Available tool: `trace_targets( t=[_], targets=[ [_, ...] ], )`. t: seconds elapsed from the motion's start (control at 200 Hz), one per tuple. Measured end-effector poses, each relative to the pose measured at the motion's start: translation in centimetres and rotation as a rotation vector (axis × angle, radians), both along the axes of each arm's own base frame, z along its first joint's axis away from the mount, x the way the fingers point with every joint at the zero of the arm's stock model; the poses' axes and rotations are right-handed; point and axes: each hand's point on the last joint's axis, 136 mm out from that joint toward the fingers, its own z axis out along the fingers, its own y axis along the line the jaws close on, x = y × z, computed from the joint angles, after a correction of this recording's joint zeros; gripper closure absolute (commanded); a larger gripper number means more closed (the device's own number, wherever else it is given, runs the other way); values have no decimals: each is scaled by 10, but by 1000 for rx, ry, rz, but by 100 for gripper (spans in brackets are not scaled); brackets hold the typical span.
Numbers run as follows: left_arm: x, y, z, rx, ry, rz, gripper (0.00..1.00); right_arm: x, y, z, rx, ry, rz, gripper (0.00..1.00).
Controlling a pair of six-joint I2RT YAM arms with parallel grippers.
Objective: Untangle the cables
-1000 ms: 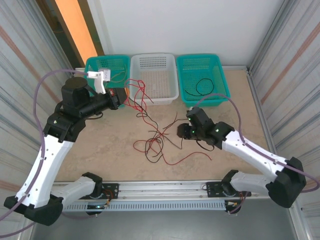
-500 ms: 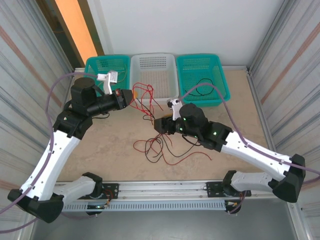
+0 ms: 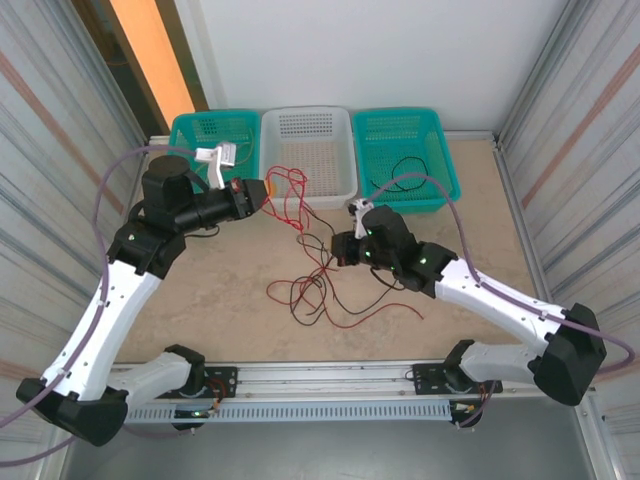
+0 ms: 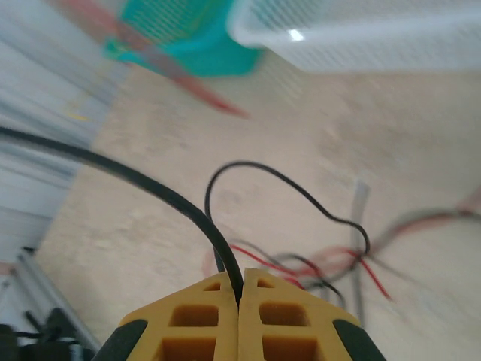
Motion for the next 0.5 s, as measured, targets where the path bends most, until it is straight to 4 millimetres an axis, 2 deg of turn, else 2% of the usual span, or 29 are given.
trace_targets(
  t=[0.14, 0.241, 0.261, 0.331, 0.366, 0.436, 0.501],
  targets=[
    [3, 15, 13, -2, -47, 47, 100, -18, -47, -69, -104, 192, -103, 100],
    [0, 17, 20, -6, -72, 50, 100, -33, -67, -91, -150, 283, -146, 100],
    [0, 17, 21, -6, -73, 50, 100, -34, -69, -93, -154, 293, -151, 94],
    [-1, 17, 21, -8, -72, 46, 100, -37, -71, -92, -159, 301, -152, 60],
    [-1, 16, 21, -10, -69, 44, 100, -38, -72, -89, -165, 297, -149, 48],
    [-1, 14, 20, -18, -62, 30, 100, -41, -65, -69, -174, 249, -117, 36],
    [0, 12, 19, -28, -53, 20, 100, -44, -44, -30, -148, 140, -42, 26]
  ],
)
